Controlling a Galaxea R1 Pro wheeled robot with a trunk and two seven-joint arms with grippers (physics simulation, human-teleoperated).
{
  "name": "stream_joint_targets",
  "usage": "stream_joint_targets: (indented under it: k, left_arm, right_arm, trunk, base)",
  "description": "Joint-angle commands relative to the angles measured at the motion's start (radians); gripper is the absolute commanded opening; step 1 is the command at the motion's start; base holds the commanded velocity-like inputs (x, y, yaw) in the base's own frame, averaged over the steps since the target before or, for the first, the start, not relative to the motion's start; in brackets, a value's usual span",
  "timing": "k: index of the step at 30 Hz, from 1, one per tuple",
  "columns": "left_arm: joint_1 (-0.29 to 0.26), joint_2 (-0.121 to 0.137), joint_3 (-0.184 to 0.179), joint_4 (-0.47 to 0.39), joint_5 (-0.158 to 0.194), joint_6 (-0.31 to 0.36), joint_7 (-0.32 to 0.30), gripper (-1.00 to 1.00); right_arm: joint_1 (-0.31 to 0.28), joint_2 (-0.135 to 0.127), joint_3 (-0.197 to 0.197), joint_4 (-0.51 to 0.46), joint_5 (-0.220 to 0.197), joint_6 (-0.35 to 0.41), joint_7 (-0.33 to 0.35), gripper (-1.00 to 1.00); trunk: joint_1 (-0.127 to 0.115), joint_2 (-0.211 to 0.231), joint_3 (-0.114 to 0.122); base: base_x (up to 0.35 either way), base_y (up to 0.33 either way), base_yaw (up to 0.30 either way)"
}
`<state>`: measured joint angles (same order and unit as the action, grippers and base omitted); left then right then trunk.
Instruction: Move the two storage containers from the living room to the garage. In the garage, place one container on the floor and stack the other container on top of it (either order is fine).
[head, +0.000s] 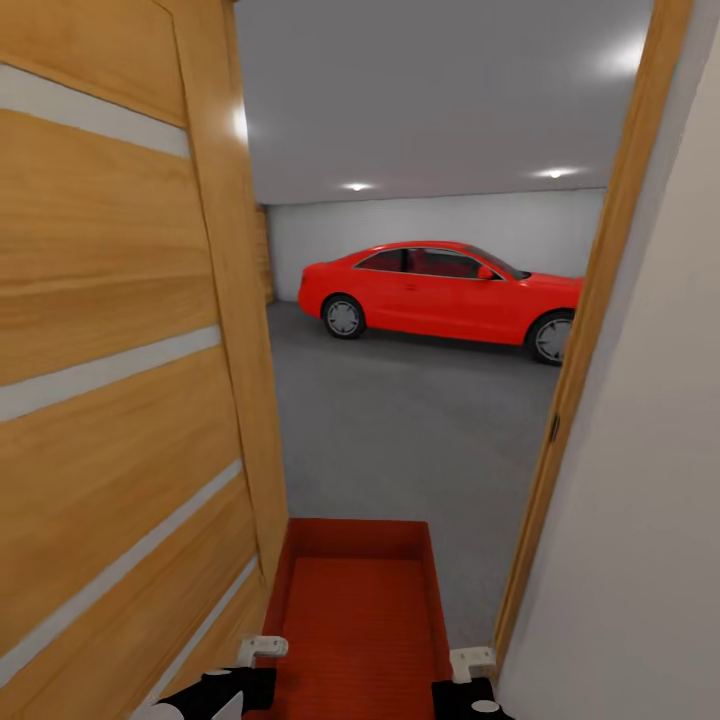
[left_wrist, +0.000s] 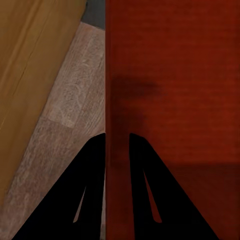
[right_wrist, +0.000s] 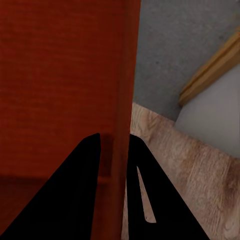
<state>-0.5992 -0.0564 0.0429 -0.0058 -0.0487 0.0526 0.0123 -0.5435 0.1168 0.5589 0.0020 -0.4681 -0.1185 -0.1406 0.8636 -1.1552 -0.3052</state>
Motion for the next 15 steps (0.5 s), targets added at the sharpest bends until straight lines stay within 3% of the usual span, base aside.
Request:
stream_joint_targets:
  k: [1, 6, 15]
  left_arm:
    - [-0.001, 0.000, -0.017, 0.000, -0.010, 0.004, 0.009, -1.00]
    - [-0.001, 0.000, -0.017, 0.000, -0.010, 0.003, 0.009, -1.00]
    - [-0.001, 0.000, -0.017, 0.000, -0.010, 0.003, 0.011, -1.00]
  right_arm:
    - [-0.001, -0.012, 0.013, 0.003, -0.017, -0.007, -0.012, -1.00]
    - [-0.001, -0.011, 0.013, 0.003, -0.018, -0.007, -0.013, -1.00]
    - [-0.001, -0.011, 0.013, 0.003, -0.018, -0.007, -0.013, -1.00]
  trunk:
    - [0.000, -0.001, -0.001]
    - [0.000, -0.001, -0.001]
    - [0.000, -0.001, -0.001]
  base:
    - [0.167, 0.279, 0.000]
    - [0.087, 0.120, -0.080]
    - [0.005, 0.007, -0.268]
